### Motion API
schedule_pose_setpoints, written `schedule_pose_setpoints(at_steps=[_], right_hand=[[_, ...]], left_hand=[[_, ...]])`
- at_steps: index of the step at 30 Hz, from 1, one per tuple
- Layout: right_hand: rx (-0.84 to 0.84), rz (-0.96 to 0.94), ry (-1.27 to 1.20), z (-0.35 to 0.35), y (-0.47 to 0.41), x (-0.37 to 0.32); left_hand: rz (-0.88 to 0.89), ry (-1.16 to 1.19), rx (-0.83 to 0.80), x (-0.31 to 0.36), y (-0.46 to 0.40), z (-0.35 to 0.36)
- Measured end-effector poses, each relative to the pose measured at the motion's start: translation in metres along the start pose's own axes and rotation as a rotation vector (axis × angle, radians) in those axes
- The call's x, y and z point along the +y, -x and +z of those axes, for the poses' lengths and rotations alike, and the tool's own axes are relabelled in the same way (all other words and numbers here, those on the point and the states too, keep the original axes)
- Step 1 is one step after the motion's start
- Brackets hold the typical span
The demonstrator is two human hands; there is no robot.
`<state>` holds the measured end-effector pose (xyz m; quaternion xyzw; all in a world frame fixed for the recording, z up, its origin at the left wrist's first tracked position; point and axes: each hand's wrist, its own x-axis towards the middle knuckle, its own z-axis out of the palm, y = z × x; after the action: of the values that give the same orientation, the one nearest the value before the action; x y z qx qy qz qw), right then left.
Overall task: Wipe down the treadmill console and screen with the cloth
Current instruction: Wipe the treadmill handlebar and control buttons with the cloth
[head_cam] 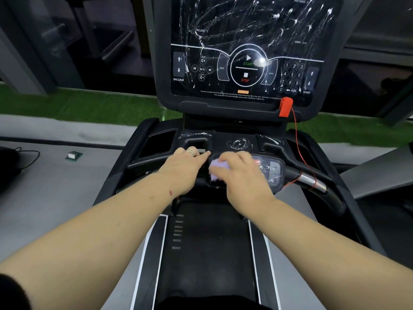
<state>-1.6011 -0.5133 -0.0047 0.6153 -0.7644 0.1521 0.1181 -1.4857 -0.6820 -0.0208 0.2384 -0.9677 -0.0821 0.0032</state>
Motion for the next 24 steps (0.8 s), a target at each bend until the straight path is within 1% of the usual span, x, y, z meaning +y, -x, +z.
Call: schedule_pose_setpoints(at_steps=[2, 3, 4, 6, 8, 9, 10, 11, 14, 15, 16, 18, 19, 20, 22, 24], right_hand=[[-0.110, -0.141, -0.002, -0.002, 0.007, 0.006], [-0.143, -0.175, 0.004, -0.003, 0.008, 0.012], [-0.152, -0.166, 0.010, -0.005, 0.007, 0.018], [-0.104, -0.016, -0.003, -0.007, 0.000, 0.026], [-0.003, 0.149, -0.028, -0.005, -0.005, 0.020], [0.034, 0.169, -0.024, -0.004, -0.005, 0.012], [0.041, 0.141, -0.010, -0.002, -0.003, 0.006], [0.013, 0.077, 0.003, 0.001, 0.001, 0.002], [-0.130, -0.161, 0.039, -0.004, 0.015, 0.009], [-0.149, -0.179, 0.040, -0.007, 0.017, 0.017], [-0.141, -0.151, 0.038, -0.008, 0.018, 0.025], [-0.068, -0.013, 0.032, -0.009, 0.018, 0.031], [-0.030, 0.032, 0.026, -0.008, 0.017, 0.026], [-0.002, 0.030, 0.014, -0.005, 0.017, 0.019], [-0.003, -0.094, -0.008, 0.002, 0.017, 0.002], [-0.064, -0.217, 0.013, 0.008, 0.019, -0.002]], left_hand=[[0.000, 0.017, -0.003, -0.001, -0.001, 0.000], [-0.002, 0.026, -0.003, -0.001, -0.001, 0.000], [-0.003, 0.031, 0.001, -0.002, -0.001, 0.000], [-0.001, 0.033, 0.006, -0.002, 0.000, 0.001], [0.002, 0.026, 0.009, -0.002, 0.000, 0.001], [0.002, 0.024, 0.006, -0.002, 0.000, 0.001], [0.003, 0.026, 0.004, -0.002, -0.001, 0.001], [0.002, 0.030, 0.001, -0.003, -0.001, 0.001], [0.001, 0.039, -0.001, -0.003, -0.001, 0.001], [0.002, 0.042, 0.000, -0.003, 0.000, 0.001], [0.002, 0.043, 0.004, -0.003, 0.000, 0.001], [0.000, 0.042, 0.009, -0.003, 0.000, 0.001], [0.001, 0.039, 0.008, -0.003, 0.000, 0.002], [0.004, 0.034, 0.007, -0.003, -0.001, 0.002], [0.007, 0.024, 0.006, -0.004, -0.001, 0.002], [0.009, 0.026, 0.004, -0.004, 0.000, 0.001]])
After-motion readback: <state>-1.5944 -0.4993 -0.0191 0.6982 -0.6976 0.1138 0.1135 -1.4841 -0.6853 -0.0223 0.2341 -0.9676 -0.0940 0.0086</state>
